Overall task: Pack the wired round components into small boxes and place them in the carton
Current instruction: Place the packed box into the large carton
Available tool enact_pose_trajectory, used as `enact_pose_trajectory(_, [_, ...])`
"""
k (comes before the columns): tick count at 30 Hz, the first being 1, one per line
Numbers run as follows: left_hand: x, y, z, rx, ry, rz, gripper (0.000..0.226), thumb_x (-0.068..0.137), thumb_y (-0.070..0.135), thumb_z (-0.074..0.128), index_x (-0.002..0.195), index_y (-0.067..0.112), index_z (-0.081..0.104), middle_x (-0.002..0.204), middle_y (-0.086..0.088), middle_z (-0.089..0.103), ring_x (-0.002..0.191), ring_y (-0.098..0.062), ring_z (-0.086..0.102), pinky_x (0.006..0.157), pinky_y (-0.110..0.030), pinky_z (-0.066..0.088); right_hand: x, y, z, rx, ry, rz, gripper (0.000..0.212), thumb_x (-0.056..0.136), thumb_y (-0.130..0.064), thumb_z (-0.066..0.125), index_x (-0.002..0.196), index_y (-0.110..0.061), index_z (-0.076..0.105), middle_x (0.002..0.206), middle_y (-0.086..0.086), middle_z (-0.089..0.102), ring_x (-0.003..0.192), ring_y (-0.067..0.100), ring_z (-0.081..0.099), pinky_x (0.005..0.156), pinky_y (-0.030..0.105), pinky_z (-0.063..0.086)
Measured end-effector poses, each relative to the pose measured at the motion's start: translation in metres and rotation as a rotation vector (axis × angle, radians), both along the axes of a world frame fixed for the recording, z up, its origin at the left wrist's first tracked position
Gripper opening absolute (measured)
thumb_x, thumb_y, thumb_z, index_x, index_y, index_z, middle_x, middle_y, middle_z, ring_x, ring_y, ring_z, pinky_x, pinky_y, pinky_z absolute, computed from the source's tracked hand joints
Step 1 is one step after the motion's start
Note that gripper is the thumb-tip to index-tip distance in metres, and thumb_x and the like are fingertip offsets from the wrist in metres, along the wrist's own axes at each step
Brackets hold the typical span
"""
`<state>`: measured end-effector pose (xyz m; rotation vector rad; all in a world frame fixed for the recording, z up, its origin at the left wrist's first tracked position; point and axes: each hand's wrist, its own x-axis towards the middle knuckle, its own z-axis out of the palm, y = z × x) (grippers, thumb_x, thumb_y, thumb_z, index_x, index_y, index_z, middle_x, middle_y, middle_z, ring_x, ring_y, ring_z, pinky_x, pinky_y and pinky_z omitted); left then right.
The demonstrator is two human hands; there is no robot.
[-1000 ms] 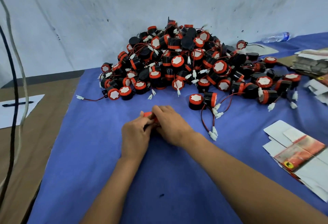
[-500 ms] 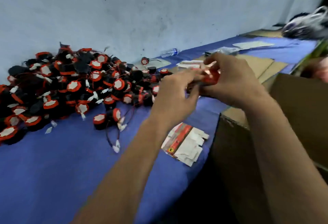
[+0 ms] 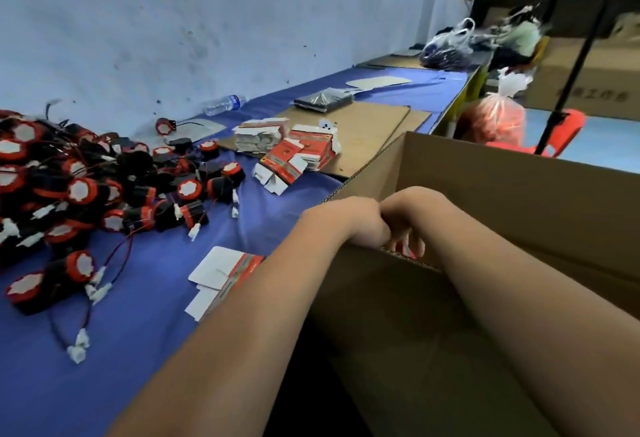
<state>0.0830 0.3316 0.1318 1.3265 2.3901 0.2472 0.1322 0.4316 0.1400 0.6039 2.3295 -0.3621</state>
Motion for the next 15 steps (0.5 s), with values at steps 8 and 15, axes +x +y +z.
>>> enact_pose_trajectory(8, [-0.013, -0.063, -0.012, 0.947, 0.312, 0.047, 0.023, 0.076, 0.003, 0.057, 0.088, 0.009, 0.076, 0.09, -0.006, 0.073, 0.089, -0.027, 0.066, 0.075, -0.034, 0.049, -0.01, -0.034, 0.029, 0.441, 0.699, -0.077, 0.011, 0.09, -0.017, 0.068, 0.088, -0.016, 0.058, 0.078, 0.004, 0.056, 0.071, 0.024, 0.058, 0.062, 0.033, 0.051])
enact_pose_trajectory(15, [-0.089, -0.174, -0.088, 0.199, 0.271, 0.774, 0.047, 0.089, 0.048, 0.073, 0.116, 0.012, 0.062, 0.115, -0.012, 0.066, 0.116, -0.035, 0.056, 0.091, -0.042, 0.04, -0.062, -0.133, 0.032, 0.171, 1.123, 0.281, 0.009, 0.087, -0.017, 0.063, 0.086, -0.009, 0.068, 0.082, 0.008, 0.065, 0.085, 0.031, 0.064, 0.068, 0.04, 0.057])
